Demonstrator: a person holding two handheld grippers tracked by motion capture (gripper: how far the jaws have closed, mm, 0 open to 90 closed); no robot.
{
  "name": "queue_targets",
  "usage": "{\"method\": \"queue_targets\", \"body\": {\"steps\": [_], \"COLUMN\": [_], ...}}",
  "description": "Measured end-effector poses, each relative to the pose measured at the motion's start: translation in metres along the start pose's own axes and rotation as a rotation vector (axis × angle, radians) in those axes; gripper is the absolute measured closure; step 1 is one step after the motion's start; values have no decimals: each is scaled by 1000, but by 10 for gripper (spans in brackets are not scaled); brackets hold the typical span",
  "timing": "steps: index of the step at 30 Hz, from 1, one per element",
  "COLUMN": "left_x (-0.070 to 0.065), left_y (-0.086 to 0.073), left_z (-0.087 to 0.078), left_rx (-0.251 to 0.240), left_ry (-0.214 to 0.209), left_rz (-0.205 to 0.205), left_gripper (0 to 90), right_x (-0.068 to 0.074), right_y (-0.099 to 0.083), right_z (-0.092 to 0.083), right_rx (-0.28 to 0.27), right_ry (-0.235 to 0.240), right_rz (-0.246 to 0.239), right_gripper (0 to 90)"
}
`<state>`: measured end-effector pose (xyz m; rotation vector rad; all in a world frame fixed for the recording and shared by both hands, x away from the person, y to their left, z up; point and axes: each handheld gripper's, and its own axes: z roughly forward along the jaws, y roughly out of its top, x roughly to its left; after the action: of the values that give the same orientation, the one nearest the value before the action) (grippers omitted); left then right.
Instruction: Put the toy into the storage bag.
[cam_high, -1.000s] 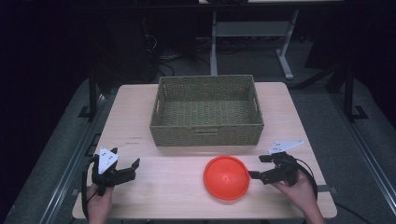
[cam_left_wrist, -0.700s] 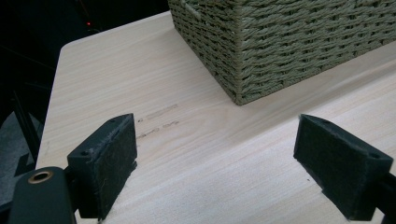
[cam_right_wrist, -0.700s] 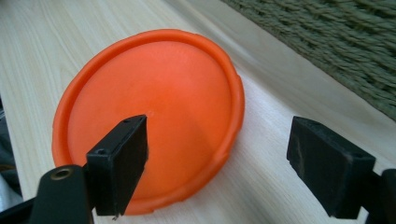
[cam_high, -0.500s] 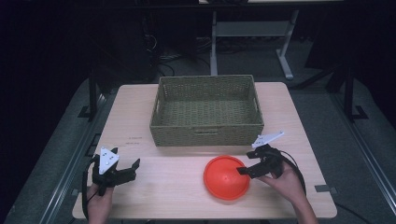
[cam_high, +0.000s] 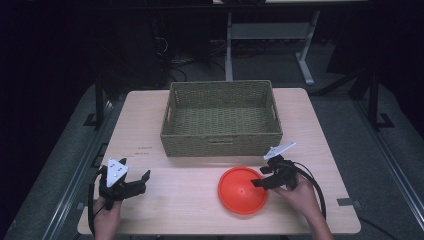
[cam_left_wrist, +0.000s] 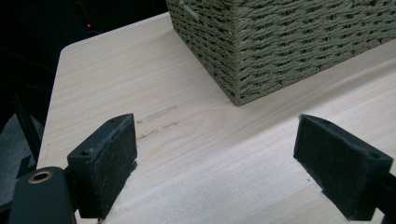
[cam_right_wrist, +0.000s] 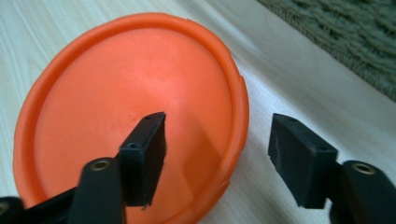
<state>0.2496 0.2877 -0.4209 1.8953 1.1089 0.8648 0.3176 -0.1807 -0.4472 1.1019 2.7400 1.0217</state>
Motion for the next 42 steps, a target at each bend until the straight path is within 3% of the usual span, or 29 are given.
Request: {"method": "queue_targets", "body": {"steps": [6, 14, 29, 42], "left_x": [1, 1, 1, 1], "left_y": [0, 0, 0, 0], "left_z": [0, 0, 0, 0], "left_rx": [-3, -1, -3, 0], "left_ry": [2, 4, 1, 2], "left_rz": [-3, 0, -3, 2], "left_gripper": [128, 128, 128, 129], "right_x": [-6, -8, -14, -16], "right_y": [0, 2, 3, 3], "right_z": [2, 3, 9, -3], "right_rx": [17, 48, 46, 4], "right_ry": [15, 21, 72, 106], "right_rz": [41, 49, 56, 78], "right_gripper": [473, 601, 641, 765]}}
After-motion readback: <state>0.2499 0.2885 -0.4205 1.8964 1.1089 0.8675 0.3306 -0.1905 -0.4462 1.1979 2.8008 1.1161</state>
